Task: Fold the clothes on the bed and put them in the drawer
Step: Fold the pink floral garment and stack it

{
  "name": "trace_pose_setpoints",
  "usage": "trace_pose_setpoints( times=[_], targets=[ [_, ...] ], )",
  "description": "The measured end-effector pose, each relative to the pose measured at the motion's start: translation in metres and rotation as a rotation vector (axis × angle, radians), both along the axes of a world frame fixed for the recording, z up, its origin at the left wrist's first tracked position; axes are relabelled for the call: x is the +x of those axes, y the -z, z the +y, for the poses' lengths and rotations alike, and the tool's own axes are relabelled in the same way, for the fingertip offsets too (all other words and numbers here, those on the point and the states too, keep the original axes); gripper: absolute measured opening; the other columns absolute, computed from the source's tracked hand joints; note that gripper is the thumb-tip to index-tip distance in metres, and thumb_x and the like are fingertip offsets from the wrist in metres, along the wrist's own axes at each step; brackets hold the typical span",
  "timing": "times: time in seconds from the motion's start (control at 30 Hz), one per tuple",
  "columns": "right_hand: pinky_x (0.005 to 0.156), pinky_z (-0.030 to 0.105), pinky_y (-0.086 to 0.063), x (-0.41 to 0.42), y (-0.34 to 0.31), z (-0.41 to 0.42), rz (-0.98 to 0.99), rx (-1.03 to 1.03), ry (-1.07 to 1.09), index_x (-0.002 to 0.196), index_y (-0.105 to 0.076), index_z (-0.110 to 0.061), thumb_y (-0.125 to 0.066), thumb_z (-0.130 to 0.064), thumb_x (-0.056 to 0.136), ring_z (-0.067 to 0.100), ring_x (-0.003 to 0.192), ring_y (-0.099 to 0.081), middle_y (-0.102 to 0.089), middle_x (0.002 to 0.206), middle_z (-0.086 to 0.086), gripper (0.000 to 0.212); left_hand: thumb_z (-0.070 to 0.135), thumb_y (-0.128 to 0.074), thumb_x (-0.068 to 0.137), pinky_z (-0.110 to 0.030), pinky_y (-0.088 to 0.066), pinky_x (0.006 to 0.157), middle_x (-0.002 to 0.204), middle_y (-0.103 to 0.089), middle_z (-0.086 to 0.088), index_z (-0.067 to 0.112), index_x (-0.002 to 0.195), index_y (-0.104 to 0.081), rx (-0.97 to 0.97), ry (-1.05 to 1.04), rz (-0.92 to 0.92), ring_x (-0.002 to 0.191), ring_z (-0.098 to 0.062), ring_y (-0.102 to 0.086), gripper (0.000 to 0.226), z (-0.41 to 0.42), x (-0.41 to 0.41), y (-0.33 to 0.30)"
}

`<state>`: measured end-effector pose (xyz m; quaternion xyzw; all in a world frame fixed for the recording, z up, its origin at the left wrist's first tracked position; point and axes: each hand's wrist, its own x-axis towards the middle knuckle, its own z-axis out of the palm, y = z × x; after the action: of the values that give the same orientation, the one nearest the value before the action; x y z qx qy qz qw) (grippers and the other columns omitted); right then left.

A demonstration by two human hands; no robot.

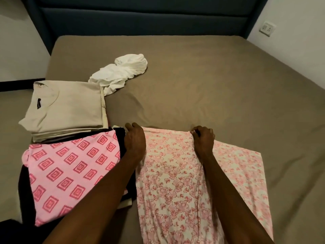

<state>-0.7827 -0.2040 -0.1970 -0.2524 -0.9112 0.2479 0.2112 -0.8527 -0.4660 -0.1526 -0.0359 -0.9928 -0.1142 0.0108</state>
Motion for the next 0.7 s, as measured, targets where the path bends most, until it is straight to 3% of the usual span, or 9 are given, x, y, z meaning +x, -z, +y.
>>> trace_pose_setpoints(
  times=[0.2, 0.23, 0.3, 0.33, 0.4, 0.47, 0.53, 0.6, 0.7],
  targets=[
    [0.090, 0.043, -0.037, 0.000, -0.017, -0.010, -0.246, 0.237, 0.005, 0.120, -0.067, -0.017, -0.055, -0.028, 0.104, 0.034, 0.110, -0.053, -0.068, 0.116, 0.012, 0.023, 0.016, -0.071, 0.088, -0.022, -0.046, 0.046, 0.090, -0.065, -0.007, 0.009, 0.103, -0.064, -0.145, 0.164, 0.051, 0.059, -0.012, -0.064, 0.018, 0.000, 0.013, 0.000],
    [0.093, 0.044, -0.037, 0.003, -0.021, -0.014, -0.251, 0.269, 0.017, 0.126, -0.065, -0.016, -0.056, -0.030, 0.103, 0.035, 0.114, -0.053, -0.065, 0.123, 0.013, 0.027, 0.012, -0.066, 0.088, -0.025, -0.050, 0.052, 0.096, -0.068, -0.012, 0.006, 0.111, -0.066, -0.183, 0.179, 0.089, 0.066, -0.016, -0.067, 0.023, 0.000, 0.018, 0.000],
    [0.100, 0.047, -0.038, 0.019, -0.030, -0.030, -0.204, 0.287, 0.041, 0.138, -0.058, -0.016, -0.054, -0.032, 0.104, 0.036, 0.126, -0.048, -0.056, 0.141, 0.016, 0.038, -0.002, -0.042, 0.091, -0.040, -0.058, 0.082, 0.128, -0.061, -0.030, -0.001, 0.135, -0.056, -0.193, 0.223, 0.204, 0.104, -0.037, -0.069, 0.047, 0.002, 0.043, 0.005],
    [0.105, 0.049, -0.038, 0.032, -0.034, -0.041, -0.178, 0.279, 0.040, 0.142, -0.055, -0.016, -0.050, -0.034, 0.105, 0.037, 0.133, -0.045, -0.049, 0.150, 0.017, 0.042, -0.007, -0.035, 0.088, -0.050, -0.053, 0.097, 0.140, -0.052, -0.036, -0.004, 0.141, -0.051, -0.116, 0.275, 0.294, 0.123, -0.048, -0.059, 0.056, 0.004, 0.067, 0.009],
    [0.112, 0.052, -0.036, 0.069, -0.036, -0.069, -0.150, 0.235, -0.002, 0.148, -0.051, -0.017, -0.039, -0.040, 0.106, 0.038, 0.142, -0.038, -0.038, 0.160, 0.017, 0.049, -0.011, -0.041, 0.080, -0.058, -0.042, 0.111, 0.151, -0.039, -0.037, -0.007, 0.145, -0.048, 0.087, 0.406, 0.333, 0.140, -0.052, -0.040, 0.065, 0.001, 0.129, 0.022],
    [0.117, 0.051, -0.032, 0.113, -0.034, -0.098, -0.120, 0.184, -0.054, 0.153, -0.046, -0.019, -0.027, -0.048, 0.105, 0.034, 0.148, -0.033, -0.031, 0.166, 0.013, 0.059, 0.007, -0.055, 0.087, -0.051, -0.030, 0.121, 0.158, -0.033, -0.030, -0.003, 0.150, -0.042, 0.165, 0.487, 0.261, 0.146, -0.046, -0.033, 0.065, -0.009, 0.189, 0.038],
    [0.123, 0.048, -0.026, 0.159, -0.022, -0.120, -0.126, 0.154, -0.091, 0.158, -0.037, -0.023, -0.026, -0.050, 0.106, 0.028, 0.153, -0.026, -0.023, 0.170, 0.008, 0.060, 0.038, -0.039, 0.105, -0.044, -0.014, 0.123, 0.164, -0.022, -0.024, 0.000, 0.157, -0.029, 0.179, 0.519, 0.155, 0.152, -0.039, -0.023, 0.065, -0.026, 0.230, 0.053],
    [0.125, 0.045, -0.022, 0.200, -0.003, -0.134, -0.161, 0.167, -0.097, 0.162, -0.028, -0.024, -0.030, -0.051, 0.108, 0.024, 0.156, -0.021, -0.016, 0.172, 0.005, 0.061, 0.059, -0.020, 0.107, -0.044, -0.003, 0.124, 0.169, -0.003, -0.016, 0.005, 0.162, -0.010, 0.157, 0.556, 0.041, 0.157, -0.031, -0.005, 0.078, -0.045, 0.248, 0.064],
    [0.127, 0.045, -0.020, 0.234, 0.014, -0.144, -0.253, 0.275, -0.133, 0.165, -0.016, -0.022, -0.026, -0.056, 0.108, 0.025, 0.159, -0.014, -0.009, 0.173, 0.006, 0.068, 0.068, -0.020, 0.104, -0.045, 0.000, 0.127, 0.171, 0.005, -0.009, 0.008, 0.162, -0.001, 0.144, 0.588, 0.057, 0.158, -0.019, 0.007, 0.086, -0.059, 0.251, 0.060]
  ],
)
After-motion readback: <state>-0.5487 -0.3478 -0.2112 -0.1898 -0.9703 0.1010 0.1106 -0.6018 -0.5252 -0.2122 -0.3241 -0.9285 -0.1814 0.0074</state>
